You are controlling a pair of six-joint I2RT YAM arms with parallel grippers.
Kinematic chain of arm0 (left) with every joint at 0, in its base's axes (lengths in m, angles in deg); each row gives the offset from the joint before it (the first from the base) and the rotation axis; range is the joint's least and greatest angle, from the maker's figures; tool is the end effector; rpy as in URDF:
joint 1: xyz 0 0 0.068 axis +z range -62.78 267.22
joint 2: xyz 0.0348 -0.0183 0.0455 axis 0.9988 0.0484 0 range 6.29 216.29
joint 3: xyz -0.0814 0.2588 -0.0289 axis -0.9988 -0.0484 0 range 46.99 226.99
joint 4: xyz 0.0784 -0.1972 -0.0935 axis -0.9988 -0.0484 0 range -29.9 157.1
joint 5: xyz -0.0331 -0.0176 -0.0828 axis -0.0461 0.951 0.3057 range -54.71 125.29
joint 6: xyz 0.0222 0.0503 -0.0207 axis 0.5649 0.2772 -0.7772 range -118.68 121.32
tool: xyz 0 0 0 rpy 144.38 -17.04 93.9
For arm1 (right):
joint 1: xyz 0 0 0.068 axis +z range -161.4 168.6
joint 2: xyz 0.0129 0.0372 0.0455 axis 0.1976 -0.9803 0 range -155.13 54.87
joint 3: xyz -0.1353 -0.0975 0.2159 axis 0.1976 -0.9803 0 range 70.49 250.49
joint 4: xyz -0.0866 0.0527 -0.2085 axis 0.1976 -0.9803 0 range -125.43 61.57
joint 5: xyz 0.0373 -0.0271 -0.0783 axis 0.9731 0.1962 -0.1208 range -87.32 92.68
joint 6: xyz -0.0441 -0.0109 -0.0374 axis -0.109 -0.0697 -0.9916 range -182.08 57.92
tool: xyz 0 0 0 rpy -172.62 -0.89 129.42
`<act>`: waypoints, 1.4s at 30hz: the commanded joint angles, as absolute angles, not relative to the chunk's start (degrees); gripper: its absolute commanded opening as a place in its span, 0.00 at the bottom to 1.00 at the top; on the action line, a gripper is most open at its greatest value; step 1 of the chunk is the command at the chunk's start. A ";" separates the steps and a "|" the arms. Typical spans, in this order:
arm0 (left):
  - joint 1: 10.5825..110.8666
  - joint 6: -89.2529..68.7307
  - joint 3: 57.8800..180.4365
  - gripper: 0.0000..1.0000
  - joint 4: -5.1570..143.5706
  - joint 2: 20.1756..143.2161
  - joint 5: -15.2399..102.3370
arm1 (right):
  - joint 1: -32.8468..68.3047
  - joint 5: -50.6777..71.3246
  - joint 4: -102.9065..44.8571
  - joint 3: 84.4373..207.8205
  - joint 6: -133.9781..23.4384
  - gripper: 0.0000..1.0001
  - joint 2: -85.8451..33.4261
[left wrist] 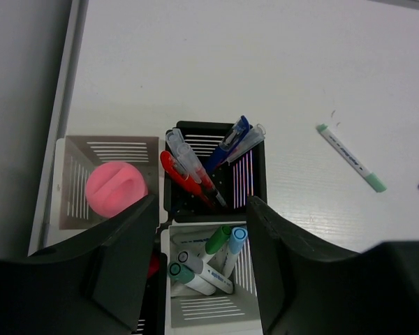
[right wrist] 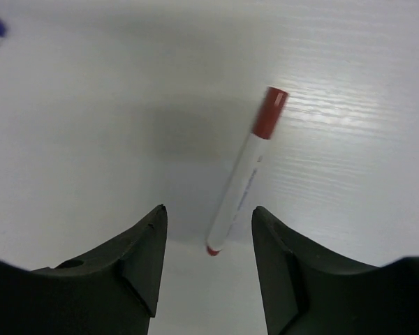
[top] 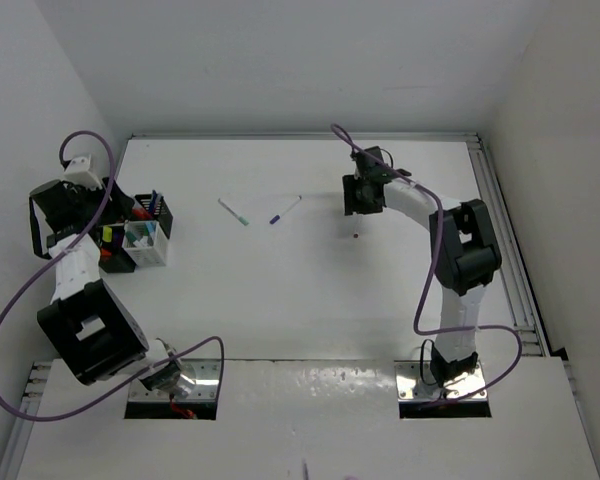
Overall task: Sort the stationery into containers
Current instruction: Place the pen in the storage box, then move the pen to the center of the board.
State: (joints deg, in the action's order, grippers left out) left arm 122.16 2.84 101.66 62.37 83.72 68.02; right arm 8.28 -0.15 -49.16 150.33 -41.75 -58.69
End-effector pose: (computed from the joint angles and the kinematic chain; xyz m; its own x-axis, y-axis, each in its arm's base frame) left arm 0.2425 0.1413 0.2934 -0.3807 -0.2386 -0.8934 -0.0783 0.9710 -0.2259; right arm 0.3809 0.1339 0.1921 -0.8259 0.0732 -0.5591 -0.0238 0.9861 0.1643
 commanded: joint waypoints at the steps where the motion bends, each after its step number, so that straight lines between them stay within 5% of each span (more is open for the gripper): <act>1: 121.94 3.87 102.62 0.60 63.32 80.73 68.60 | 7.50 -5.75 -51.89 152.67 -37.74 0.50 -60.69; 9: 121.85 3.69 103.50 0.60 62.36 81.08 68.69 | 6.71 -5.76 -53.21 152.23 -36.77 0.46 -65.53; 17: 122.12 2.90 104.90 0.60 61.57 81.35 68.95 | 6.27 1.53 -57.59 151.09 -42.74 0.00 -67.91; 24: 122.56 2.20 105.35 0.60 60.69 80.65 71.14 | 8.72 15.15 -77.46 153.91 -59.51 0.00 -68.36; 30: 122.64 -0.35 105.52 0.60 60.25 80.29 73.25 | 13.03 14.21 -81.78 148.46 -66.74 0.00 -65.63; 37: 123.96 -0.18 106.14 0.60 59.19 78.27 75.19 | 15.32 4.89 -75.82 144.25 -64.20 0.24 -64.40; 42: 124.49 0.00 105.88 0.60 59.63 76.87 75.63 | 15.50 0.93 -70.10 138.09 -62.53 0.32 -59.75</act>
State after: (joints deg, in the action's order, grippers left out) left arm 123.69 0.39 103.52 58.63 79.30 73.79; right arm 15.65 7.76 -77.31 142.61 -62.71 -59.93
